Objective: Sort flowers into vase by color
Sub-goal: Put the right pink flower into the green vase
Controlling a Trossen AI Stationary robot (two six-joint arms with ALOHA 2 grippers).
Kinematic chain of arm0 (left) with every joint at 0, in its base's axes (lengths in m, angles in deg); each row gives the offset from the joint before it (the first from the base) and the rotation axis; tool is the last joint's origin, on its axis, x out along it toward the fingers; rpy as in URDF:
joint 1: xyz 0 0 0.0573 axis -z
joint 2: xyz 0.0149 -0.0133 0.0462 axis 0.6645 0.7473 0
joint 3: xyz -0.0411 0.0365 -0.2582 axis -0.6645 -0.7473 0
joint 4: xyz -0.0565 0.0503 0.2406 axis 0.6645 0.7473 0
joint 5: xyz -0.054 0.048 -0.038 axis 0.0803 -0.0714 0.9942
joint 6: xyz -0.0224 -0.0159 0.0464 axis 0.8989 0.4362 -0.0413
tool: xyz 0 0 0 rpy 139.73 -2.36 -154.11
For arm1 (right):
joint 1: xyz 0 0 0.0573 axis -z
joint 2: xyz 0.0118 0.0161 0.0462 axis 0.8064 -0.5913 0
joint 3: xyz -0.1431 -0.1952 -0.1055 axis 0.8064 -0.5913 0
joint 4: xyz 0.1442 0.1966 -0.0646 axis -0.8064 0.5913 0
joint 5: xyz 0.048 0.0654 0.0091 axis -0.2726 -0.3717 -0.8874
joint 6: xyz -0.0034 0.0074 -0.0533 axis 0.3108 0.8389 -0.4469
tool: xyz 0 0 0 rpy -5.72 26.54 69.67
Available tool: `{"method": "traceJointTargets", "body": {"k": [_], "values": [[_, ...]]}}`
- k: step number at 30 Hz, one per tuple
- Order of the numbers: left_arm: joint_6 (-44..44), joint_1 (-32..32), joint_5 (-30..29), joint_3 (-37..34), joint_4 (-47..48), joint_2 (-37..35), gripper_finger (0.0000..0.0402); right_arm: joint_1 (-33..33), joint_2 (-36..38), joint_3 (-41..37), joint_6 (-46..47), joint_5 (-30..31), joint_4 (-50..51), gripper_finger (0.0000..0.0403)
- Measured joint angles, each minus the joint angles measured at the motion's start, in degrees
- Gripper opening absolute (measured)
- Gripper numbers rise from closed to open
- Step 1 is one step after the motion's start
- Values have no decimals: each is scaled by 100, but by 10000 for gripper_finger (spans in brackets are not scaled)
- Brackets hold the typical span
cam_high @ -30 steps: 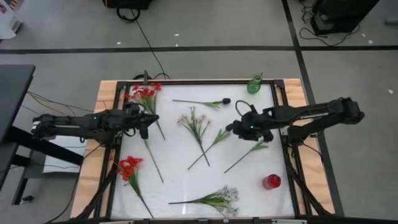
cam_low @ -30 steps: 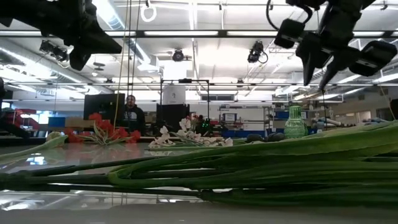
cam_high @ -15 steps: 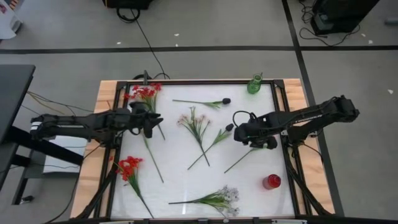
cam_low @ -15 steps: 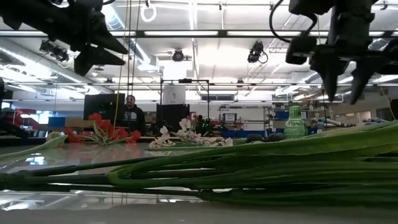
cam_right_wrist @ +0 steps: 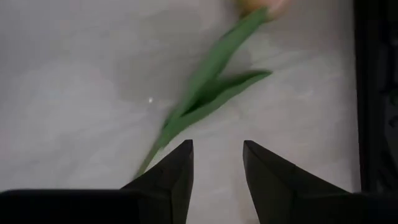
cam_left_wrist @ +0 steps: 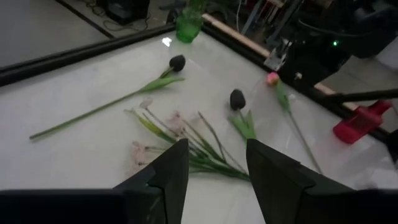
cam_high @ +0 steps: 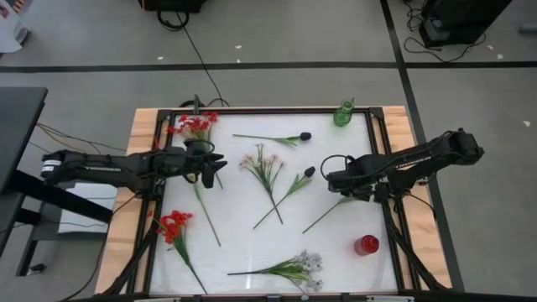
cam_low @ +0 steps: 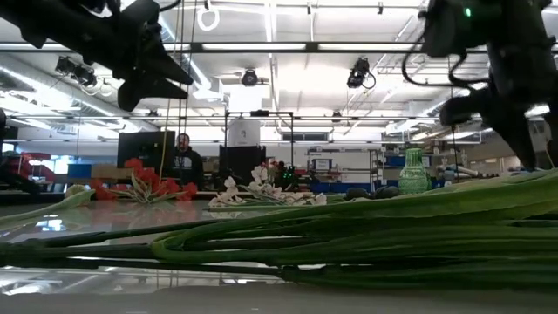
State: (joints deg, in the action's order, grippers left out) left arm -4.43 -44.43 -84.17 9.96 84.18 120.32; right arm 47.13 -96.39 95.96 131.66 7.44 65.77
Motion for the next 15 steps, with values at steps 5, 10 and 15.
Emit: {"method": "traceJointTargets", "body": {"k": [5,10,15], "values": [[-83,0,3,0,-69,241,167,94,4,-423,471,-7,-353,149],[-126,0,7,0,-115,274,167,111,5,-564,779,352,-701,149],[-390,0,7,0,-103,267,167,150,7,-859,1201,524,-749,149]]}}
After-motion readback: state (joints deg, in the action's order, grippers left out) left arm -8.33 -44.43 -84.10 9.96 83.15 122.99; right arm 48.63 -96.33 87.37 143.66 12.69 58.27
